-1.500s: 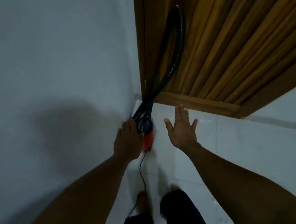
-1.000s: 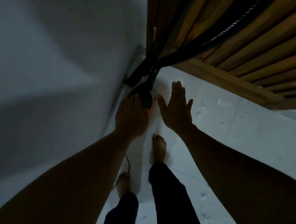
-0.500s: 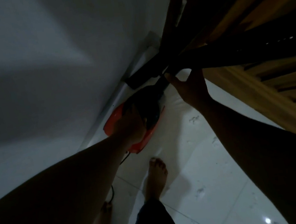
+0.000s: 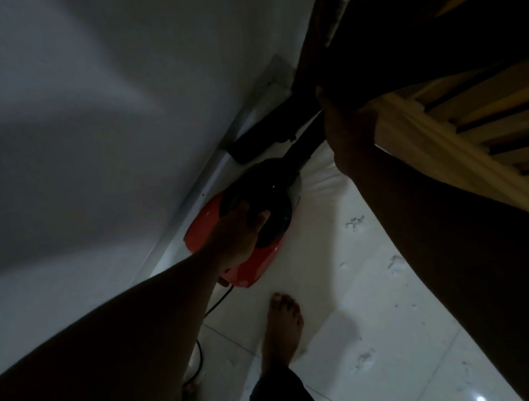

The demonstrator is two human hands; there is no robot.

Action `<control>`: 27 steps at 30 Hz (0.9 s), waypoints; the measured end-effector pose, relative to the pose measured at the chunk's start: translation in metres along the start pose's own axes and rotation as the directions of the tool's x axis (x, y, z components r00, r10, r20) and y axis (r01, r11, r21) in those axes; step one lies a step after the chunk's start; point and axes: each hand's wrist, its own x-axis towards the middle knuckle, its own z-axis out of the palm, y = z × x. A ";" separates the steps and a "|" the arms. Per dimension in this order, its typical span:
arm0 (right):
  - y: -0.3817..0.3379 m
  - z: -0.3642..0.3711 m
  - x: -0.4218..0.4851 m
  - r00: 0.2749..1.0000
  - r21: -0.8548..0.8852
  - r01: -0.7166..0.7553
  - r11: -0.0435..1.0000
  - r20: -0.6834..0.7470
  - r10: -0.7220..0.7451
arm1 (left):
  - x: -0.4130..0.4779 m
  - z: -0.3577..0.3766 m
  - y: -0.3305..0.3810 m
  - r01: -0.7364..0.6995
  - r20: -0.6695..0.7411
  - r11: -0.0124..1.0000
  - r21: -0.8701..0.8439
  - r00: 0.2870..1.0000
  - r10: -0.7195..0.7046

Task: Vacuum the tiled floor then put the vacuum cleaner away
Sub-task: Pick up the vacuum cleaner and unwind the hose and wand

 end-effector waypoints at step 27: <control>-0.035 -0.052 -0.294 0.969 0.239 0.108 0.965 -0.244 -0.049 | -0.227 0.003 -0.093 -0.180 -0.123 0.978 0.102 0.974 0.192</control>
